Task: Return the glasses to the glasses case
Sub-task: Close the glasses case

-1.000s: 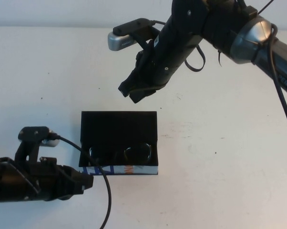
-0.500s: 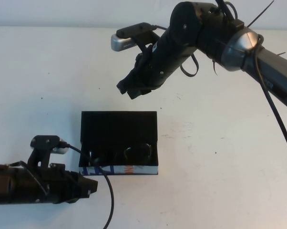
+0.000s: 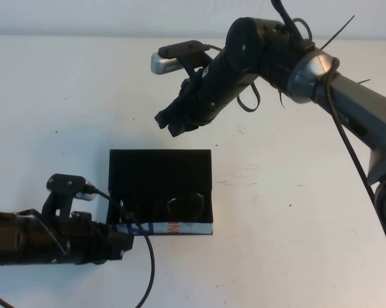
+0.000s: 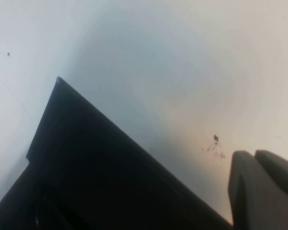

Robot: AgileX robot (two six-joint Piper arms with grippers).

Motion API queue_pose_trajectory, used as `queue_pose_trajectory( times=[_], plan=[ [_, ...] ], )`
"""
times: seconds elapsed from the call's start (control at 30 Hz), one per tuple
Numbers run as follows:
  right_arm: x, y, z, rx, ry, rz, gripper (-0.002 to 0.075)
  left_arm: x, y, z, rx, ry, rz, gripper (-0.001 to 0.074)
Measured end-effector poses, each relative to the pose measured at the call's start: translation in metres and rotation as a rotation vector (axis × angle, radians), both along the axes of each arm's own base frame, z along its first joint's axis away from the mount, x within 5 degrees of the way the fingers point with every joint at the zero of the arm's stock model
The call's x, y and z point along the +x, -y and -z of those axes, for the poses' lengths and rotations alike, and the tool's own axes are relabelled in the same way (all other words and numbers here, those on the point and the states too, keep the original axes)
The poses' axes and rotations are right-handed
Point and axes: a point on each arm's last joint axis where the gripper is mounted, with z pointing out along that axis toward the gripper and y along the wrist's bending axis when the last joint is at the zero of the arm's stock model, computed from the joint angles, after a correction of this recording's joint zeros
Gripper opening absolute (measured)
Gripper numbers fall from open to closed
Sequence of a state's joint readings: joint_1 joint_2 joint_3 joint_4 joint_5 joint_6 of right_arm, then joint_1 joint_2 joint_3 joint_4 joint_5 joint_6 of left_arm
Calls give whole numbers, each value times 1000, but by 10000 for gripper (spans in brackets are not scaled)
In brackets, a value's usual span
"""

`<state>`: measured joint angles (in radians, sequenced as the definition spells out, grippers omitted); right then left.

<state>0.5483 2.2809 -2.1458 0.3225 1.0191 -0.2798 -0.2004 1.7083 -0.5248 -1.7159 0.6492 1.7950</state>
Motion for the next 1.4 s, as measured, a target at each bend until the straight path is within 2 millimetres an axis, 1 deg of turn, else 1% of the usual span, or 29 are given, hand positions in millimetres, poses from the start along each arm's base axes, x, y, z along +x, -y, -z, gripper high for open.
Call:
queue_pose_trajectory(
  times=[0.2,0.4,0.5,1.07,1.4],
  plan=[
    [3,-2,7,3,-1,6,-11,5,1,-3,-3,18,1,-1],
    [7,-5,25,-12,-30,7,-11,5,1,-3,-2,20,3,-1],
    [8,-5,30,-17,-42,4,-11,5,1,-3,-1,23,6,-1],
    [-5,1,33,-79,-179,-79,-12,5,1,-3,-1,23,6,-1],
    [-11,-3,29,-27,-235,-101,-11,5,1,-3,0,23,6,-1]
  ],
)
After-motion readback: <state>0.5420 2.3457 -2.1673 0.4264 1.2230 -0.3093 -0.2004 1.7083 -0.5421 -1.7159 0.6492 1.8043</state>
